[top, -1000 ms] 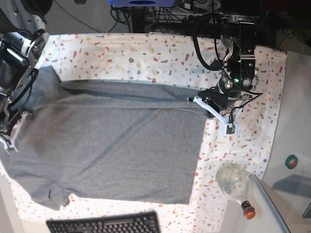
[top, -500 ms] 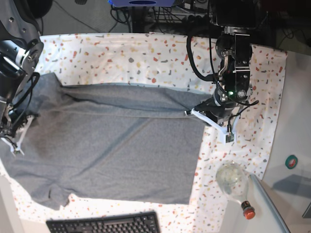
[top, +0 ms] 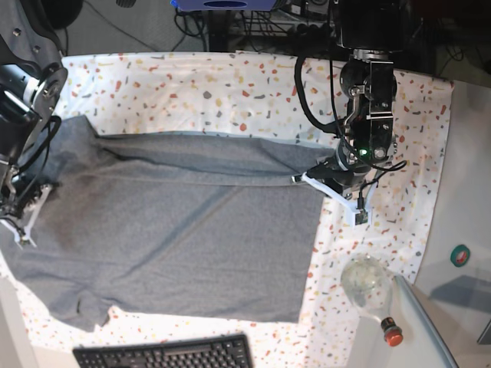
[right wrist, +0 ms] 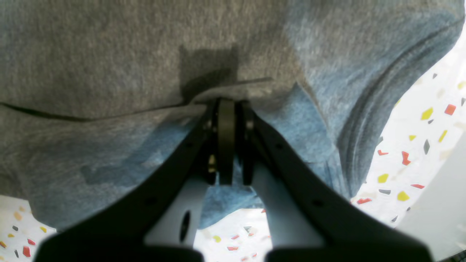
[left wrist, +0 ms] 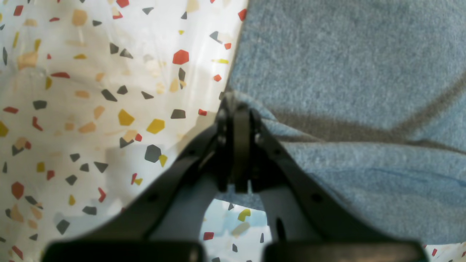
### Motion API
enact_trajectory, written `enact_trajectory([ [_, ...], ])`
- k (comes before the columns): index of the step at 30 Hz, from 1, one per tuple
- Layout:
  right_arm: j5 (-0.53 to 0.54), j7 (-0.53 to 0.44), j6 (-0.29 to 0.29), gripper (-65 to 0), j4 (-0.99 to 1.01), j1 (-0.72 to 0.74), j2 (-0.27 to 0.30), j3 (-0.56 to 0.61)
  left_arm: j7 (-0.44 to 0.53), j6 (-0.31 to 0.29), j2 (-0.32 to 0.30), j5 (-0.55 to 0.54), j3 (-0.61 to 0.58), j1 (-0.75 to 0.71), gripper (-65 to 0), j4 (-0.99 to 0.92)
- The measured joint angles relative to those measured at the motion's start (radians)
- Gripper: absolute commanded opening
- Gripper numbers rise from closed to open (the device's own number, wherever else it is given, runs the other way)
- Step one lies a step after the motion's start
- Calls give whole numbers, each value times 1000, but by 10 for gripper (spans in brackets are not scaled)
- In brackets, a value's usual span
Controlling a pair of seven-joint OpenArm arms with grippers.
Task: Layout the t-shirt on the table in an organized manner, then fold the t-shirt properly
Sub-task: 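Fold the shirt edge inward with the left gripper toward the right gripper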
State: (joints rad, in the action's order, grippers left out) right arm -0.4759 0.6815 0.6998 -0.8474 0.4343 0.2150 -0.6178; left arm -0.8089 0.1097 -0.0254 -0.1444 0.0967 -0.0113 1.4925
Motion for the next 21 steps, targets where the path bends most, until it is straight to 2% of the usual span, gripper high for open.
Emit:
enact_trajectory([
  [18, 0, -17, 0, -650, 0, 0, -3, 0, 0, 0, -2, 2, 1, 9, -650, -33],
  [19, 0, -17, 0, -603, 0, 0, -3, 0, 0, 0, -3, 0, 1, 9, -650, -32],
  [21, 3, -18, 0, -437, -1, 0, -3, -7, 0, 0, -3, -3, 3, 9, -484, -30],
])
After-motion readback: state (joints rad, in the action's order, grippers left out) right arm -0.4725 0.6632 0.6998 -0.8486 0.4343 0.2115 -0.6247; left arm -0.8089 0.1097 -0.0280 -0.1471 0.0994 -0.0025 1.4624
